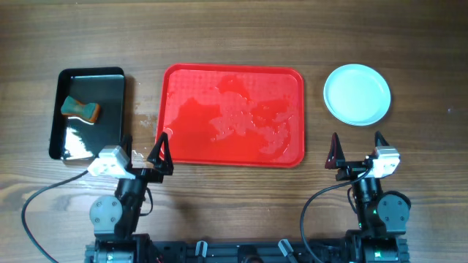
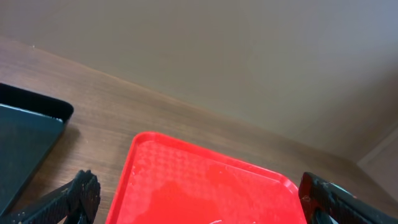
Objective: Clean dirty plates on tray and stack at the side
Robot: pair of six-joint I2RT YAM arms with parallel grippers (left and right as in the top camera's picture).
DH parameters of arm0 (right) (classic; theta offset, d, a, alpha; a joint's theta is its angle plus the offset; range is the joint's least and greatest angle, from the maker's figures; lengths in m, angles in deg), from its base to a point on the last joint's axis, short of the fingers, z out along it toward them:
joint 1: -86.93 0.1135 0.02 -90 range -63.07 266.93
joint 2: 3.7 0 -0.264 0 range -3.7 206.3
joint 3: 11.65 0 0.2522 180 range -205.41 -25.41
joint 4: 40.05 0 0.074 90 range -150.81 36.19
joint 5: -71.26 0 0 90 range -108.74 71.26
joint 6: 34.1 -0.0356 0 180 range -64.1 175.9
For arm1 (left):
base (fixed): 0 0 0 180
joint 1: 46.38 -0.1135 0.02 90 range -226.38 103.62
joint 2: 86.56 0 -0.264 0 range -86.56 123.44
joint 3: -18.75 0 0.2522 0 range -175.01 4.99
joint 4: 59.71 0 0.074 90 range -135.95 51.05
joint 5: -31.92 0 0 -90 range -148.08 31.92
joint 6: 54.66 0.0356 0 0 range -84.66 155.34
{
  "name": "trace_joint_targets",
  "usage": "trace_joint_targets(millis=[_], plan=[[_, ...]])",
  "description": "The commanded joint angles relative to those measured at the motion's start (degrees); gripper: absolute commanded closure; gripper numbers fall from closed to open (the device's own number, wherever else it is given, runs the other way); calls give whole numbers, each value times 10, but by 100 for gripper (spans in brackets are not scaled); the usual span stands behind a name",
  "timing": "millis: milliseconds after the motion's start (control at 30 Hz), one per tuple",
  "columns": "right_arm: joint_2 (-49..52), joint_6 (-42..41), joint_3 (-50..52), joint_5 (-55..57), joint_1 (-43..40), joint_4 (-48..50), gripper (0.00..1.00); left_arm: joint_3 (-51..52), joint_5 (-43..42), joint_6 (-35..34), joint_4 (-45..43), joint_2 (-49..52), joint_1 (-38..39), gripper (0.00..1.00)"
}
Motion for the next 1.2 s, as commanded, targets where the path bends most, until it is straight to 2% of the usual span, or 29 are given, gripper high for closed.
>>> trace_joint_targets(millis=[0, 200, 333, 500, 900, 1167], plan=[[-7, 11, 1, 8, -3, 1, 0, 27, 10, 28, -28, -15, 3, 0], [-7, 11, 1, 8, -3, 1, 0, 27, 16, 72, -23, -21, 3, 0], [-7, 11, 1, 8, -3, 1, 0, 27, 19, 112, 63, -49, 3, 0], [-7, 11, 1, 8, -3, 1, 0, 27, 23, 159, 59, -62, 4, 0], [-7, 12, 1, 8, -3, 1, 0, 27, 31, 164, 61, -62, 4, 0], [-7, 11, 1, 8, -3, 1, 0, 27, 14, 265, 60, -62, 3, 0]])
